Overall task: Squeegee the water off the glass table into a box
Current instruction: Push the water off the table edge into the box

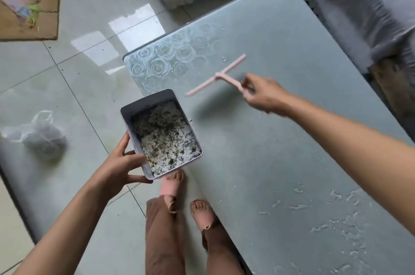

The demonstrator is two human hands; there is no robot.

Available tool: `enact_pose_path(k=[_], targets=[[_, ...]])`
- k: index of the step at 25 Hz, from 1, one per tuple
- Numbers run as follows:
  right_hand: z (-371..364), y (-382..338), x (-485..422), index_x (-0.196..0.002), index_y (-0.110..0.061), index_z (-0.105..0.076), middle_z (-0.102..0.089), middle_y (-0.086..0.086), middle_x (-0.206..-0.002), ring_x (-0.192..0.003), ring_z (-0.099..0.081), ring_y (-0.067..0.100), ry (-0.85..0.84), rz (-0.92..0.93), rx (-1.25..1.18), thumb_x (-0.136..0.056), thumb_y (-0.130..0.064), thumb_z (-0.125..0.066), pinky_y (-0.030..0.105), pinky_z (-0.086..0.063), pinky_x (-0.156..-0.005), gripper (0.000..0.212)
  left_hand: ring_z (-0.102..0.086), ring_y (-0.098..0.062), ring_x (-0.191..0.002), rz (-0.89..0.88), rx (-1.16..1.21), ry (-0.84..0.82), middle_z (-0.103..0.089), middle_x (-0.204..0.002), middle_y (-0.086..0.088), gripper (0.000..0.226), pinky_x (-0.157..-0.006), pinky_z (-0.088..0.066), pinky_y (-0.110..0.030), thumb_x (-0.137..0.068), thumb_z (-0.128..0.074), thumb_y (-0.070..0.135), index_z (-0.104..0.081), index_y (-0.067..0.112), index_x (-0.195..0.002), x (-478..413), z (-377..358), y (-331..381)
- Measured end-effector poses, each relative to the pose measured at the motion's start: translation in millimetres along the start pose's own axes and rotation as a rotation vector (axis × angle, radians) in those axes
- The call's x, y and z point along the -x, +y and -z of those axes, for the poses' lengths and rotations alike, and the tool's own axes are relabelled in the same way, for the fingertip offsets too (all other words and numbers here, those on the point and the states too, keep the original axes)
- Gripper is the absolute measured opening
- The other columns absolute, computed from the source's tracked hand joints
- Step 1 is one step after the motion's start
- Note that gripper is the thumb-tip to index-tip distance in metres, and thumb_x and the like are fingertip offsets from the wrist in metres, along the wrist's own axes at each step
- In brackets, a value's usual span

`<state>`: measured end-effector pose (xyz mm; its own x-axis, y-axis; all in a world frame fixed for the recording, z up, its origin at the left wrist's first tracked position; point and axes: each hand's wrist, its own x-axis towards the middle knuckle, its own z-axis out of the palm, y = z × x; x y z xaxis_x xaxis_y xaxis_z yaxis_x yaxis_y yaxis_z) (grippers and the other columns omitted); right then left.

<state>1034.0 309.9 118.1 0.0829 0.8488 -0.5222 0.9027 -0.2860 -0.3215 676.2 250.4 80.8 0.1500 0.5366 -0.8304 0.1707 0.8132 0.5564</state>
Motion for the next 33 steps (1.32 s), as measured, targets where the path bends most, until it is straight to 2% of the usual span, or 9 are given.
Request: enact_pose_path(k=[2, 6, 10, 15, 18, 21, 25, 29, 33], targets=[[10.4, -27.2, -54.1, -0.106, -0.02, -0.053, -0.058, 0.014, -0.093, -0.053, -0.056, 0.026, 0.003, -0.043, -0.079, -0.091, -0.025, -0.046, 0.025, -0.043, -0.04, 0.018, -0.072, -0.028, -0.083, -0.008, -0.021, -0.029, -0.07, -0.107, -0.01, 0.086, -0.062, -0.057, -0.048, -0.069, -0.061, -0.003, -0.043, 0.052, -0.132, -12.3, 2.3, 15.5], [-3.1, -29.9, -85.3, -0.109, -0.021, -0.053, -0.058, 0.014, -0.097, -0.054, -0.056, 0.028, 0.016, -0.088, -0.133, -0.093, -0.026, -0.045, 0.027, -0.044, -0.043, 0.019, -0.072, -0.03, -0.086, -0.008, -0.082, -0.111, -0.072, -0.103, -0.007, 0.084, -0.061, -0.057, -0.048, -0.062, -0.062, 0.002, -0.046, 0.051, -0.129, -44.6, 15.3, 49.3], [-39.7, 18.7, 12.8, -0.103, -0.018, -0.052, -0.064, 0.017, -0.099, -0.086, -0.06, 0.04, -0.048, -0.156, -0.114, -0.094, -0.025, -0.048, 0.039, -0.049, -0.07, 0.013, -0.072, -0.028, -0.086, 0.0, -0.207, -0.171, -0.072, -0.104, -0.006, 0.08, -0.058, -0.058, -0.046, -0.081, -0.053, -0.012, -0.045, 0.051, -0.13, -62.0, 28.1, 75.3], [-10.7, 22.4, 81.0, -0.099, -0.022, -0.05, -0.064, 0.013, -0.099, -0.093, -0.058, 0.037, -0.256, -0.348, 0.014, -0.095, -0.029, -0.043, 0.037, -0.045, -0.072, 0.011, -0.068, -0.03, -0.091, 0.024, -0.308, -0.229, -0.069, -0.109, -0.012, 0.08, -0.057, -0.058, -0.045, -0.087, -0.045, -0.014, -0.04, 0.049, -0.136, -70.7, 26.3, 127.0], [24.8, -19.5, 22.6, -0.094, -0.023, -0.048, -0.061, 0.017, -0.106, -0.093, -0.056, 0.038, -0.143, -0.262, 0.055, -0.095, -0.03, -0.041, 0.039, -0.044, -0.07, 0.01, -0.066, -0.032, -0.095, 0.035, -0.333, -0.254, -0.067, -0.112, -0.014, 0.08, -0.057, -0.059, -0.046, -0.088, -0.044, -0.014, -0.036, 0.047, -0.139, -68.5, 21.8, 148.6], [63.2, -50.6, -85.6, -0.109, -0.02, -0.055, -0.059, 0.016, -0.113, -0.086, -0.058, 0.035, -0.015, -0.174, 0.063, -0.092, -0.024, -0.043, 0.032, -0.043, -0.061, 0.021, -0.067, -0.033, -0.095, 0.04, -0.354, -0.262, -0.069, -0.11, -0.012, 0.081, -0.057, -0.058, -0.046, -0.086, -0.046, -0.015, -0.038, 0.047, -0.138, -74.9, 13.5, 162.2], [68.9, -63.3, -166.9, -0.112, -0.021, -0.055, -0.054, 0.008, -0.087, -0.054, -0.053, 0.021, -0.043, -0.097, 0.059, -0.092, -0.021, -0.042, 0.024, -0.037, -0.041, 0.024, -0.067, -0.033, -0.095, 0.032, -0.379, -0.234, -0.069, -0.11, -0.012, 0.079, -0.056, -0.058, -0.045, -0.086, -0.045, -0.014, -0.038, 0.044, -0.139, -98.6, 7.3, 172.0], [32.4, -8.7, -114.6, -0.11, -0.025, -0.052, -0.057, 0.011, -0.094, -0.053, -0.053, 0.027, -0.011, -0.209, -0.171, -0.093, -0.028, -0.043, 0.028, -0.045, -0.043, 0.019, -0.068, -0.03, -0.092, 0.052, -0.415, -0.234, -0.069, -0.107, -0.011, 0.078, -0.056, -0.058, -0.044, -0.087, -0.044, -0.014, -0.037, 0.042, -0.14, -112.9, 0.2, 176.0], [17.6, 58.8, -3.0, -0.103, -0.024, -0.05, -0.064, 0.014, -0.106, -0.081, -0.06, 0.036, -0.114, -0.346, -0.144, -0.095, -0.028, -0.044, 0.04, -0.052, -0.071, 0.011, -0.066, -0.032, -0.093, 0.093, -0.439, -0.243, -0.068, -0.106, -0.011, 0.08, -0.056, -0.058, -0.046, -0.087, -0.044, -0.015, -0.033, 0.041, -0.143, -109.1, -3.8, 184.4]])
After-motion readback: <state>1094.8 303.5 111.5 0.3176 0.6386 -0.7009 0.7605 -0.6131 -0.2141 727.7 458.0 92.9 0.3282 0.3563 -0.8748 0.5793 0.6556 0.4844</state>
